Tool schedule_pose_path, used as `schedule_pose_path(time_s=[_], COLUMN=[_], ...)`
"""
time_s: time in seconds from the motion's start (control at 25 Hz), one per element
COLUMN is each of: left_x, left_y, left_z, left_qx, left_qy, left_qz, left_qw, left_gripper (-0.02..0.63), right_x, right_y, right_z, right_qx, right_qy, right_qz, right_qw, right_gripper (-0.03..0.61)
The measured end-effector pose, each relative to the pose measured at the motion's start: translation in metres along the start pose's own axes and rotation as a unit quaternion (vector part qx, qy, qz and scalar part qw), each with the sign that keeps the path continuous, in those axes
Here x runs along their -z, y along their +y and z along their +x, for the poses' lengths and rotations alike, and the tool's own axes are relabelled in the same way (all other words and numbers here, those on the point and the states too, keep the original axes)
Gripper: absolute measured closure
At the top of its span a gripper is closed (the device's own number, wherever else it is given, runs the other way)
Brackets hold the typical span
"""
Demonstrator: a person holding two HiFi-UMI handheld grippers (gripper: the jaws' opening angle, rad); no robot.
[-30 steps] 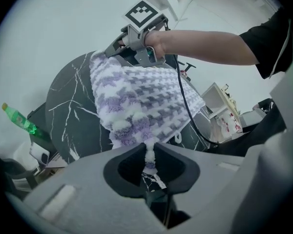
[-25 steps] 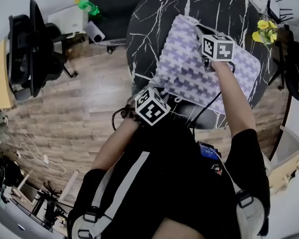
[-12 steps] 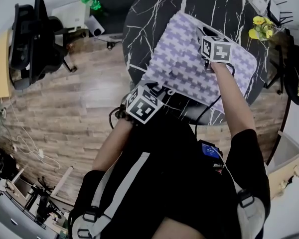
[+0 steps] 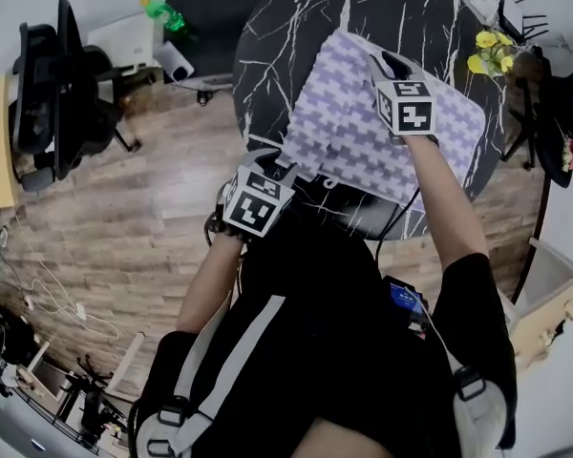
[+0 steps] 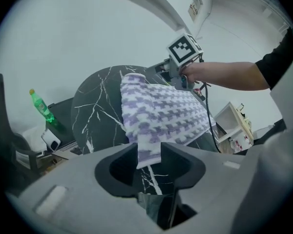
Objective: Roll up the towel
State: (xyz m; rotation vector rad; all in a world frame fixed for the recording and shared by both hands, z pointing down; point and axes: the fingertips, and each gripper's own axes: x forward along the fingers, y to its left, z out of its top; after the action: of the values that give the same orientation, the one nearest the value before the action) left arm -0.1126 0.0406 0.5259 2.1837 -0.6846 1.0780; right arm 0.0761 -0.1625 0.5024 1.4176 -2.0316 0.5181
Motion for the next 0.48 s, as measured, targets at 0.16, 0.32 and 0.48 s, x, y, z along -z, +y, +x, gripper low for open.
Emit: schedule_pose_path(time_s=[0.16,0.32,0.48], left_x=[0.002,0.014,0.022], left_y=[0.023,0.015,0.009], left_z=[0.014,0.032,0.05], left_qx=[0.037,0.092,0.121], left_qy=[0.014,0.047,0.056], left_qz=[-0.028,-0.017,0.002], left_qw=[0.9988,0.9945,0.9911], left_gripper=[0.449,0.417,0.417], right_x=[-0.007,-0.015,-0.018], right_y=[0.021,0.037,0.036], right_z=[0.02,0.047,0.076], right_qx=[-0.012,-0.015,0.005], right_qy=[0.018,0.048,0.082], right_qz=[-0.029,-0.058,-0.052], right_qw=[0.999,0.997,0.995], right_gripper=[0.431,0.417,0.414])
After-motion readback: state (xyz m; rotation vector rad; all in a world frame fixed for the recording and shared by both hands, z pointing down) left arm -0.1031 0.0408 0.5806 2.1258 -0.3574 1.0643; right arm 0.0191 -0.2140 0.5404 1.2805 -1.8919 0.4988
